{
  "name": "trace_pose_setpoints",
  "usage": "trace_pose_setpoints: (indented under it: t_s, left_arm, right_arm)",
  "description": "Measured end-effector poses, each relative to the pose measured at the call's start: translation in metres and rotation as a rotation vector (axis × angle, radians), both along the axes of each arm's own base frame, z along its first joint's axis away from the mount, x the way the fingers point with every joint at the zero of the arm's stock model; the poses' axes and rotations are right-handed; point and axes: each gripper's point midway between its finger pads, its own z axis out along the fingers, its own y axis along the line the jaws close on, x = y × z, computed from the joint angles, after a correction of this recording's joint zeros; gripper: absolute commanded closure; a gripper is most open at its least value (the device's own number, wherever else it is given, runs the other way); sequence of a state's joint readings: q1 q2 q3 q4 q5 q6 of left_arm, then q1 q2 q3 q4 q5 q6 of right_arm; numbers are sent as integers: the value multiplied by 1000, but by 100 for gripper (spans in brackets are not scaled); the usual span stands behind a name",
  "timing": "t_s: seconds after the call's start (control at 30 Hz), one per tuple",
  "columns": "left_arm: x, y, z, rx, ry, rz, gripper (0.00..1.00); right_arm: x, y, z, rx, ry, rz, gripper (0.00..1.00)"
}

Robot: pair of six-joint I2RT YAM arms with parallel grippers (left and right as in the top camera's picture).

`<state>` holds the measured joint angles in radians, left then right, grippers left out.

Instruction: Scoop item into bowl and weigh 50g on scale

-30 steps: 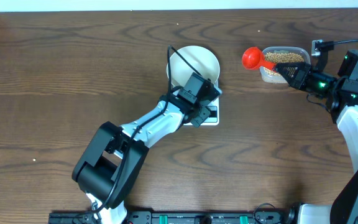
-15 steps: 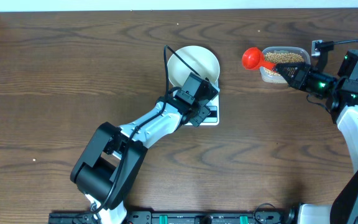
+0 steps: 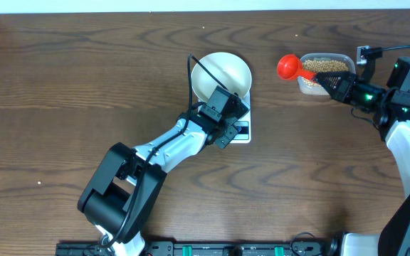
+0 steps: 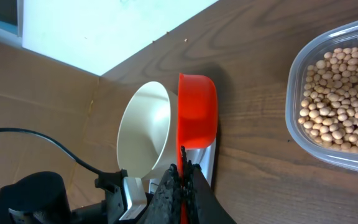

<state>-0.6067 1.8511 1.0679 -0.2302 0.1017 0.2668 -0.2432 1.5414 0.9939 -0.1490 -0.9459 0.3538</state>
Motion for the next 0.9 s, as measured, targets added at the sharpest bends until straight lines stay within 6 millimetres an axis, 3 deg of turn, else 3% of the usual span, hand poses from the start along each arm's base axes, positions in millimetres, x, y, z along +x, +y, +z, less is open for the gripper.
trace_pose_setpoints:
  t_s: [0.9]
  left_arm:
    - [-3,-10,0,-38,-2,-47,93]
  right_arm:
    - [-1,0,-1,-3,3,2,99]
